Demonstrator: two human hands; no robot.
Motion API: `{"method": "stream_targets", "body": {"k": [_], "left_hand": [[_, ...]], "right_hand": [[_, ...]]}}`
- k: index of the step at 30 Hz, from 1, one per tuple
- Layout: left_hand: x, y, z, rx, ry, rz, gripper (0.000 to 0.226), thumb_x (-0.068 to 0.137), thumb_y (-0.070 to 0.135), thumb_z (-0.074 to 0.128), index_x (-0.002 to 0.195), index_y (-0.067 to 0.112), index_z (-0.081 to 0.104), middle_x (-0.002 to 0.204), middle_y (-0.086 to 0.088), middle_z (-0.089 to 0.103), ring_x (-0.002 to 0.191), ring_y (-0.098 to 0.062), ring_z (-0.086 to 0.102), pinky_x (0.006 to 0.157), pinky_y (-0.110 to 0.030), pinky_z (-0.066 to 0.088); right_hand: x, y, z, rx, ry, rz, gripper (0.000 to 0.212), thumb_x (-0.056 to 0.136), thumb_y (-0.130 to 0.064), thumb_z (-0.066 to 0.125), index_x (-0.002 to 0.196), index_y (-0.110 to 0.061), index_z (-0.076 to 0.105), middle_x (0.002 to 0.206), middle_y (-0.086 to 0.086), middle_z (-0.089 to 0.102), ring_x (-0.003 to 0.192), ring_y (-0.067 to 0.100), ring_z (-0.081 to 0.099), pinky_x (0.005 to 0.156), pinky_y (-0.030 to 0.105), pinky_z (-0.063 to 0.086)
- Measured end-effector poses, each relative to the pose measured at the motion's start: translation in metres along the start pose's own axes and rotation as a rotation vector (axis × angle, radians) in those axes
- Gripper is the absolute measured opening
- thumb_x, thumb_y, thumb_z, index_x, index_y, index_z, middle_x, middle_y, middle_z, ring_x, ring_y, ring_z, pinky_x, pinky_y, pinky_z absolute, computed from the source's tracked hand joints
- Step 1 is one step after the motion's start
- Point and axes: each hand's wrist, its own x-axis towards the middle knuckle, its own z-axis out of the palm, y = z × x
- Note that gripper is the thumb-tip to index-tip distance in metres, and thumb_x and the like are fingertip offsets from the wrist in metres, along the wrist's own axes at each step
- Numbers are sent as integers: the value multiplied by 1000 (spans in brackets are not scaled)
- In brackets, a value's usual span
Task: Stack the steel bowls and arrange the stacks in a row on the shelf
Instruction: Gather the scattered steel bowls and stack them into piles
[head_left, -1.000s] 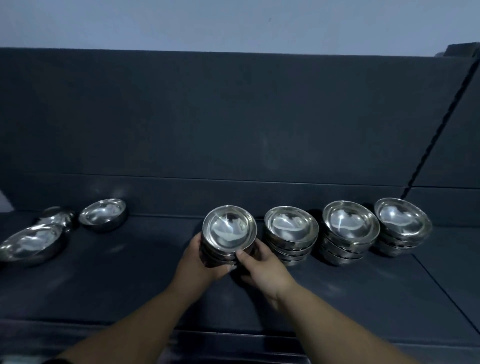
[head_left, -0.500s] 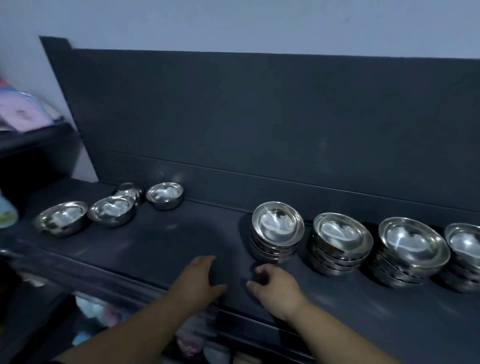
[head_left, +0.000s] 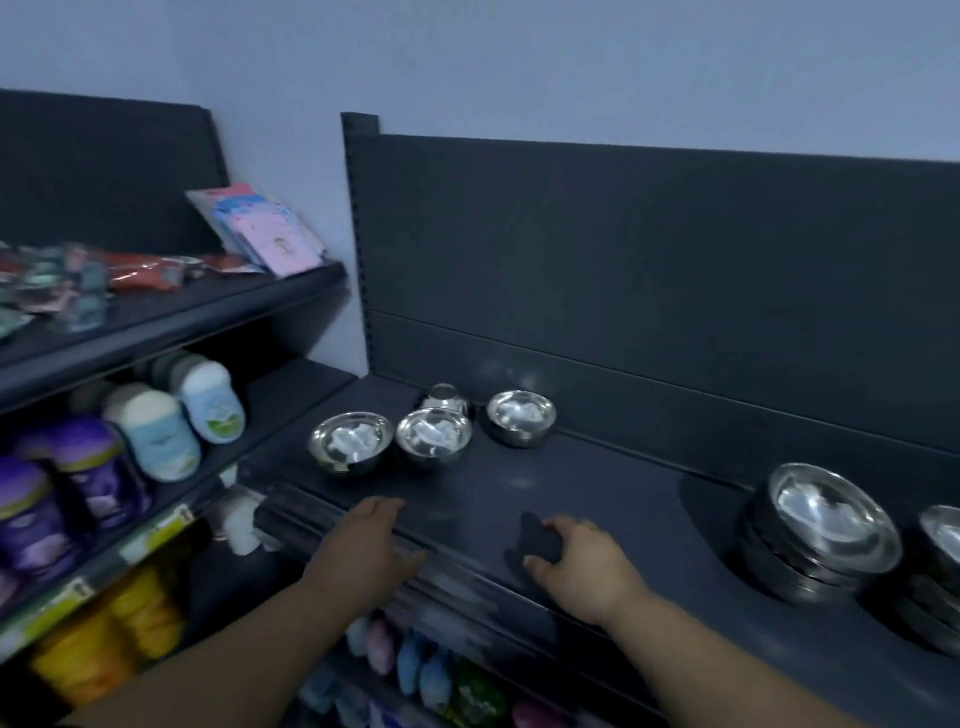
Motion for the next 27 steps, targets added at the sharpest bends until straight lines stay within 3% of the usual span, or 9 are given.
{"method": "stream_targets", "body": {"k": [11, 15, 17, 22, 25, 27], "left_hand": [[46, -94, -42, -138, 115, -112, 71, 81, 45, 67, 141, 18, 40, 143, -6, 40, 130, -21, 41, 109, -34, 36], [68, -97, -41, -227, 174, -147, 58, 86, 41, 64, 136, 21, 43, 139, -5, 44, 126, -19, 44, 99, -27, 36], [80, -94, -42, -299, 200, -195, 57, 89, 38, 60, 139, 19, 39, 143, -7, 41, 130, -20, 41, 96, -26, 33], [117, -94, -44, -406, 161, -344, 76, 93, 40, 53, 151, 9, 16, 156, -12, 25, 142, -25, 28, 113, -34, 26], [131, -93, -42, -418, 156, -398, 71, 94, 31, 53, 151, 8, 17, 154, -13, 29, 139, -26, 32, 110, -32, 29], [137, -94, -41, -437, 159, -414, 70, 93, 27, 55, 150, 9, 19, 151, -13, 34, 136, -28, 36, 108, -33, 32]], "right_hand": [[66, -92, 32, 102, 96, 18, 62, 85, -47, 63, 138, -22, 44, 136, 6, 53, 125, 22, 51, 101, 27, 40], [93, -97, 29, 163, 131, 39, 62, 86, -47, 63, 138, -18, 43, 137, 6, 55, 126, 23, 51, 102, 27, 39], [107, -97, 26, 207, 127, 61, 65, 88, -47, 61, 140, -15, 40, 138, 7, 55, 127, 25, 51, 102, 28, 39], [142, -96, 17, 314, 82, 108, 68, 92, -45, 57, 145, -9, 35, 141, 11, 52, 132, 29, 47, 103, 29, 36], [160, -96, 18, 477, 69, 132, 48, 89, -39, 62, 126, -12, 49, 112, 4, 63, 100, 28, 66, 93, 37, 53], [168, -96, 21, 614, 25, 168, 33, 89, -29, 64, 112, -12, 49, 91, 2, 65, 70, 21, 68, 66, 37, 61]]}}
